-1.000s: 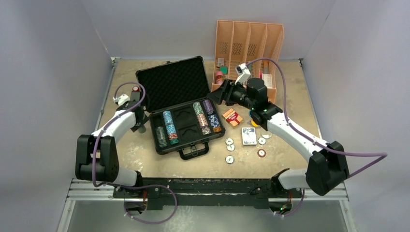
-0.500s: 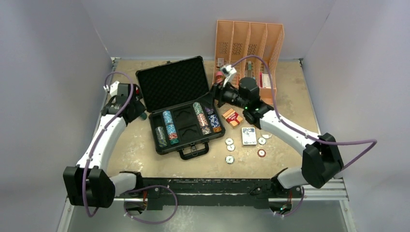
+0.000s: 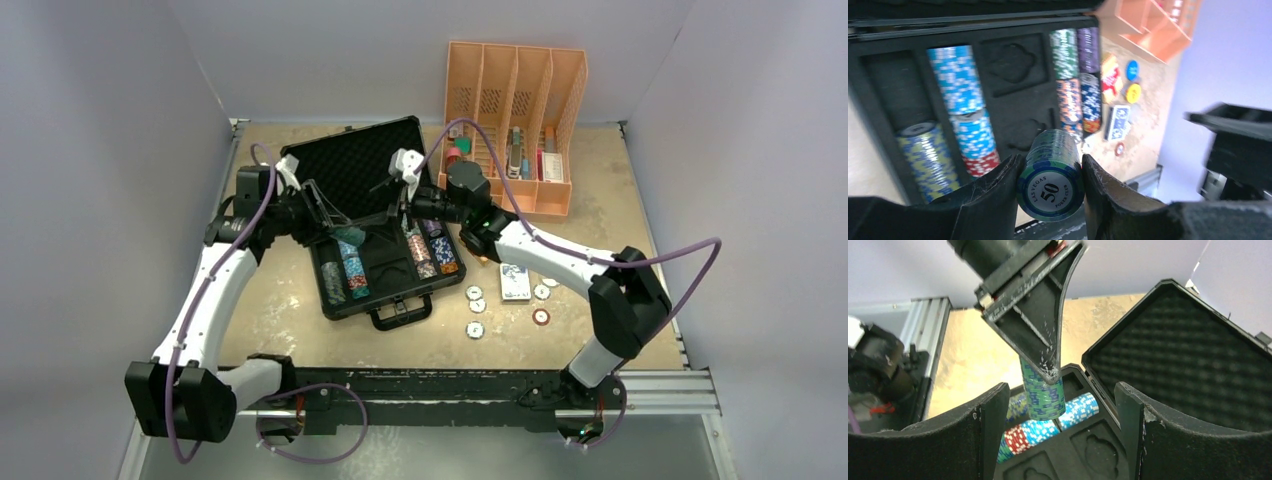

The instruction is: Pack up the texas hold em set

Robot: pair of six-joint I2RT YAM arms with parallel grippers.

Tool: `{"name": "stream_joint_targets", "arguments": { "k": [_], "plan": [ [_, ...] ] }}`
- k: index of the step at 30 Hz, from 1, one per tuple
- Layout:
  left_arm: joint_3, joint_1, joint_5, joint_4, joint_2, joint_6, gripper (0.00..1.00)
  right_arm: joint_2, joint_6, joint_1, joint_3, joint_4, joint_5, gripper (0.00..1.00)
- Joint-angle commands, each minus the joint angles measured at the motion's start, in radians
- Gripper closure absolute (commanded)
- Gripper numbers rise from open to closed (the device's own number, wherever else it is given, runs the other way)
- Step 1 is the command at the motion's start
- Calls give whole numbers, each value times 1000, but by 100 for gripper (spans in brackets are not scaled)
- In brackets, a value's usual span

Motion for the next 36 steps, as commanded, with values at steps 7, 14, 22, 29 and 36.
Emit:
{"name": "stream_joint_targets", "arguments": {
  "k": [7,14,22,29,36],
  "plan": [
    [-12,-24,241,227,-103,-19,76,26,-296,5,83,-148,-165,20],
    [-15,-24,256,242,-100,-21,76,55,-321,8,92,-195,-200,32],
    [-20,-24,231,233,-88,-1,75,92,-249,14,113,-143,-236,62],
    [-26,-22,158,229,-100,-13,52,77,-140,18,75,-25,-221,90],
    [128,-21,-162,89,-92,85,36,34,43,32,9,83,-96,100]
  ]
}}
